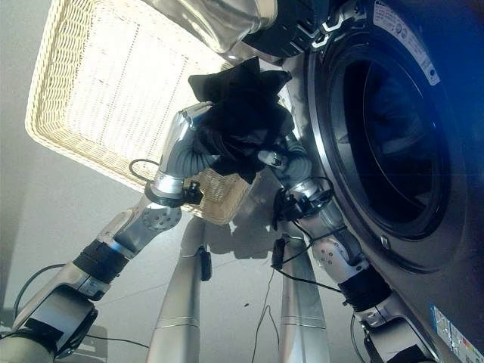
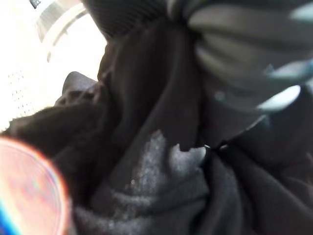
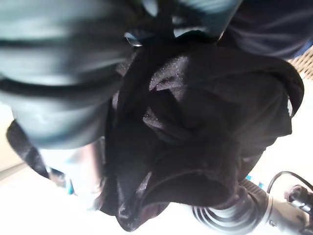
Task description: Put the clothes into the washing machine.
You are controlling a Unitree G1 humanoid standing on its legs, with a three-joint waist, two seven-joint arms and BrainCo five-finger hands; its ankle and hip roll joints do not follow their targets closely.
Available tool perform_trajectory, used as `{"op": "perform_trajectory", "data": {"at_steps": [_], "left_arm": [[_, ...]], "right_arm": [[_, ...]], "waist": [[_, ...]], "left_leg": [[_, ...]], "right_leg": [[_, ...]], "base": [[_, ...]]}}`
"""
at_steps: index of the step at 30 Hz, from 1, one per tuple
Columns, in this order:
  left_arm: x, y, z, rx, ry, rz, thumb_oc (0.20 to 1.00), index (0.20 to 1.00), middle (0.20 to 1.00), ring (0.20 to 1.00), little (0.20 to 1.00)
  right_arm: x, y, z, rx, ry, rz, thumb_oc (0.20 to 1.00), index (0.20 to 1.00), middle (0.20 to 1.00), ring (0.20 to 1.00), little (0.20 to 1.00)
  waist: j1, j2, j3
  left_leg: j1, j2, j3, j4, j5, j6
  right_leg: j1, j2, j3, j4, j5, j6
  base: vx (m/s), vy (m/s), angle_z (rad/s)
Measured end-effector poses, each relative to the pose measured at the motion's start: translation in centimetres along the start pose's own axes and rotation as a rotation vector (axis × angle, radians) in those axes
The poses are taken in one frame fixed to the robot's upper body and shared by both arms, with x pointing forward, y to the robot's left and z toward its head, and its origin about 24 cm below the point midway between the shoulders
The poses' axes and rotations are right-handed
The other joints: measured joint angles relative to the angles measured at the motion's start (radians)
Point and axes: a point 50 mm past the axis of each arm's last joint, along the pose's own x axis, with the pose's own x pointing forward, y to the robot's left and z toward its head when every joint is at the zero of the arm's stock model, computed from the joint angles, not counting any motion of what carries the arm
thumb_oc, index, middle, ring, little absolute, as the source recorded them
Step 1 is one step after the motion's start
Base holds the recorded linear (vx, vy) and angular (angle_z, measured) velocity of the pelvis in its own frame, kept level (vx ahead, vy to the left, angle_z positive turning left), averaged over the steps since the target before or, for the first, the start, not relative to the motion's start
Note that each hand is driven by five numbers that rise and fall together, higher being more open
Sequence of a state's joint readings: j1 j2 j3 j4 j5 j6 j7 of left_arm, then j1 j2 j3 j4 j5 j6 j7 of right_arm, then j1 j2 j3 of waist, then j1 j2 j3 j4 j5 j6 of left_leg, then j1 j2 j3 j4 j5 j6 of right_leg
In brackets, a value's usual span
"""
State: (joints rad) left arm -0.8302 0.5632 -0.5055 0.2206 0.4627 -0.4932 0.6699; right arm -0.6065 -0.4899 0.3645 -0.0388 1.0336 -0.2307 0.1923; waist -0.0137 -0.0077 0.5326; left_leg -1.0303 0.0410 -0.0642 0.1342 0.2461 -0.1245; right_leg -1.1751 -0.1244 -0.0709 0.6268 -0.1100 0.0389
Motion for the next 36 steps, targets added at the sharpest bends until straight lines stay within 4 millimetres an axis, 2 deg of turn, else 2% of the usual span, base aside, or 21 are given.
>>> {"op": "perform_trajectory", "data": {"at_steps": [8,17,18,19,20,25,32,36], "left_arm": [[0.1,-0.3,1.2,0.03,-0.086,-0.007,0.2,0.2,0.2,0.2,0.2],[0.1,-0.7,1.4,0.059,-0.103,-0.016,0.2,0.2,0.2,0.2,0.2],[0.1,-0.6,1.4,0.059,-0.103,-0.014,0.256,0.256,0.256,0.256,0.256],[0.1,-0.6,1.4,0.059,-0.103,-0.013,0.454,0.454,0.454,0.454,0.454],[0.1,-0.6,1.5,0.058,-0.101,0.004,1.0,1.0,1.0,1.0,1.0],[0.1,-0.7,1.7,0.029,-0.073,0.125,1.0,1.0,1.0,1.0,1.0],[-1.0,-0.6,1.8,-0.227,0.106,0.365,1.0,1.0,1.0,1.0,1.0],[-1.3,-0.6,2.1,-0.276,0.129,0.39,1.0,1.0,1.0,1.0,1.0]], "right_arm": [[-0.1,-0.5,0.1,0.029,0.012,-0.048,0.2,0.2,0.2,0.2,0.2],[0.0,-0.5,0.0,0.056,0.008,-0.065,0.2,0.2,0.2,0.2,0.2],[0.0,-0.5,0.0,0.059,0.007,-0.065,0.2,0.2,0.2,0.2,0.2],[0.0,-0.5,0.0,0.062,0.007,-0.066,0.2,0.2,0.2,0.2,0.2],[0.0,-0.4,-0.1,0.079,0.005,-0.067,0.2,0.2,0.2,0.2,0.2],[0.0,-0.1,-0.6,0.12,0.009,-0.064,0.2,0.2,0.2,0.2,0.2],[0.4,1.0,-1.8,0.227,0.008,-0.055,0.2,0.2,0.2,0.2,0.2],[0.5,1.1,-2.0,0.273,0.002,-0.064,0.2,0.2,0.2,0.2,0.2]], "waist": [[0.004,0.0,0.0],[0.003,0.0,0.0],[0.003,0.0,0.0],[0.003,0.0,0.0],[0.003,0.0,0.0],[0.004,0.0,0.0],[0.005,0.0,0.0],[0.007,0.0,0.0]], "left_leg": [[0.0,-0.004,-0.001,0.003,0.001,0.001],[0.004,-0.004,-0.002,0.004,0.001,0.001],[0.004,-0.004,-0.002,0.005,0.001,0.001],[0.004,-0.004,-0.002,0.006,0.001,0.001],[0.004,-0.004,-0.002,0.011,0.001,0.001],[0.007,-0.004,-0.007,0.014,-0.001,-0.001],[0.007,-0.004,-0.022,0.014,-0.004,-0.004],[0.006,-0.005,-0.023,0.014,-0.005,-0.006]], "right_leg": [[0.002,-0.004,-0.001,0.006,0.0,0.0],[0.004,-0.005,-0.001,0.01,0.0,0.0],[0.004,-0.005,-0.001,0.01,0.0,0.0],[0.004,-0.005,-0.001,0.01,0.0,0.0],[0.006,-0.005,-0.001,0.01,0.0,0.0],[0.012,-0.005,-0.004,0.01,0.0,0.0],[0.016,-0.003,-0.012,0.009,0.0,0.0],[0.02,-0.005,-0.016,0.008,-0.001,0.0]], "base": [[0.0,0.0,0.0],[0.0,0.0,0.0],[0.0,0.0,0.0],[0.0,0.0,0.0],[0.0,0.0,0.0],[0.0,0.0,0.0],[0.0,-0.032,0.01],[0.0,0.0,0.0]]}}
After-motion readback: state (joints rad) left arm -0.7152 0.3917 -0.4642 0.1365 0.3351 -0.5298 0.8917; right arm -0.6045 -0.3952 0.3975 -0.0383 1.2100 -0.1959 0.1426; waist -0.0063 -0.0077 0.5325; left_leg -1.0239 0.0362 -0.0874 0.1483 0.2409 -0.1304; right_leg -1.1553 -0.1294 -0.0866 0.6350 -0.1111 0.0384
